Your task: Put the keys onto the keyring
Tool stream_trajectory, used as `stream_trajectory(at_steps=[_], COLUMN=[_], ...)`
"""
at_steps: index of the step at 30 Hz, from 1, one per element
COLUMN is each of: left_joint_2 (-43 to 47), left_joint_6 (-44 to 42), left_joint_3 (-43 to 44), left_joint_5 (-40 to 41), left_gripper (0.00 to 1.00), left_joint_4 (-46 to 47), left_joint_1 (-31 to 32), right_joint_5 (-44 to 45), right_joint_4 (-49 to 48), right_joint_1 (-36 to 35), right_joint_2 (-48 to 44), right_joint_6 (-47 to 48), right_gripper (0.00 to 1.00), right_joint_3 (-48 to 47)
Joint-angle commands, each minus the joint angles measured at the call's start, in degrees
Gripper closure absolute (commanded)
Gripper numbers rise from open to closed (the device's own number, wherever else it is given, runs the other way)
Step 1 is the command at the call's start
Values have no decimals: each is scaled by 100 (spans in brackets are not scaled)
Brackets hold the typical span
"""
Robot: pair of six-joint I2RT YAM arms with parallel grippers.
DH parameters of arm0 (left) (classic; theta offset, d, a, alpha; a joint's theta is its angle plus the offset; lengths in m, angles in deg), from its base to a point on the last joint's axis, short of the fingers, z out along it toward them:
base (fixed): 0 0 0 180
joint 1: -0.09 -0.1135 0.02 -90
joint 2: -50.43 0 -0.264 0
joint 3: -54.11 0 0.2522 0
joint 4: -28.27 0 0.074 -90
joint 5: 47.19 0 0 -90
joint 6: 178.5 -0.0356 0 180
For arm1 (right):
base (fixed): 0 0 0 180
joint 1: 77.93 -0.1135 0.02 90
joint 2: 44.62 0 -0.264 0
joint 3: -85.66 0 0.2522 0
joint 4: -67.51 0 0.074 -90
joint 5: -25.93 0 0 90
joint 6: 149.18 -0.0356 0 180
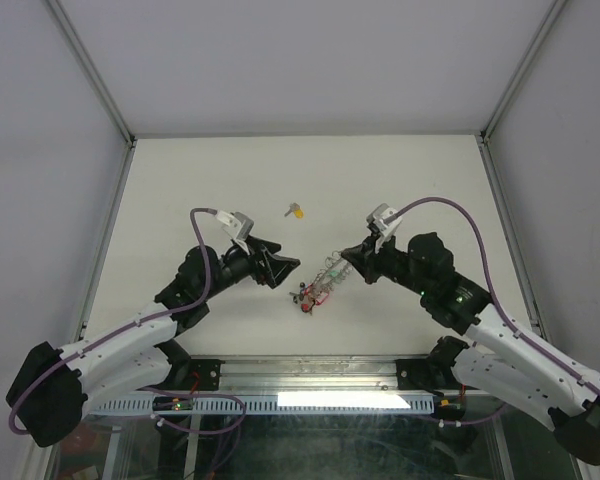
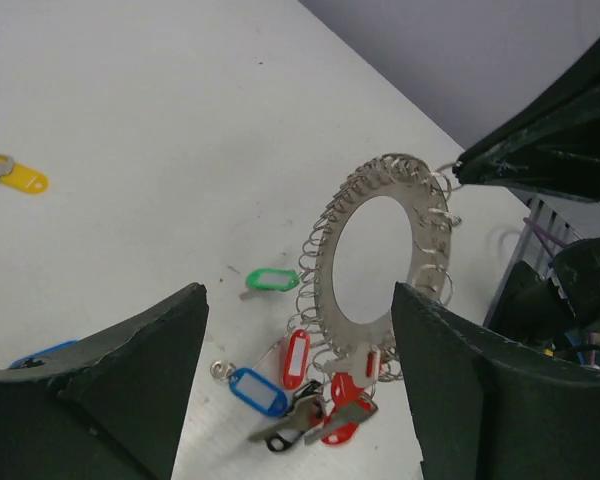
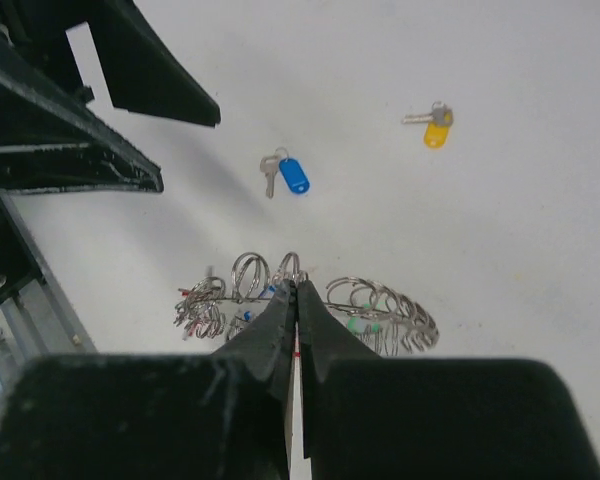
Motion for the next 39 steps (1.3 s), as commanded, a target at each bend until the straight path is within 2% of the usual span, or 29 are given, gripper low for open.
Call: stream_trajectory(at_steps=[1,5,8,11,17,24,31,39], left_joint_2=[-192,-484,-640,-783,-1198,-1345,-1243,-1556], left_joint_6=[-648,-1063,-1162,-1296,-1695,-1864,-2149,-2285], left_joint_3=[-153,-130,-272,-502,-438,-341,-292,-195], left_joint_5=[-595,-1066,-1303,-1385,-1456,-1843,-1945,-1968], left_gripper=[27,33,38,39,39,43,48,51], left_joint_4=[1788,2219,2811,3346,3441,3801,3753,3796], left_joint_1=[54,72,139,290,608,661,664,672], right_joint_5=[-627,-2288,-2956,-3070,-3228,-3424,-3761,-3945], right_joint_4=[-1266,-1467,-1663,-1444,-1035,-555,-609,-776], right_joint_1=[485,819,838,837,838,836,830,830], right_joint_2=[-273,-290,-443,-496,-548,-536,-412,-203], right_joint_6=[427,776,1291,1612,1802,2044,2085,2126], right_gripper=[100,100,100,100,100,100,100,100], right_joint_3=[200,403,672,635,468,234,116,225])
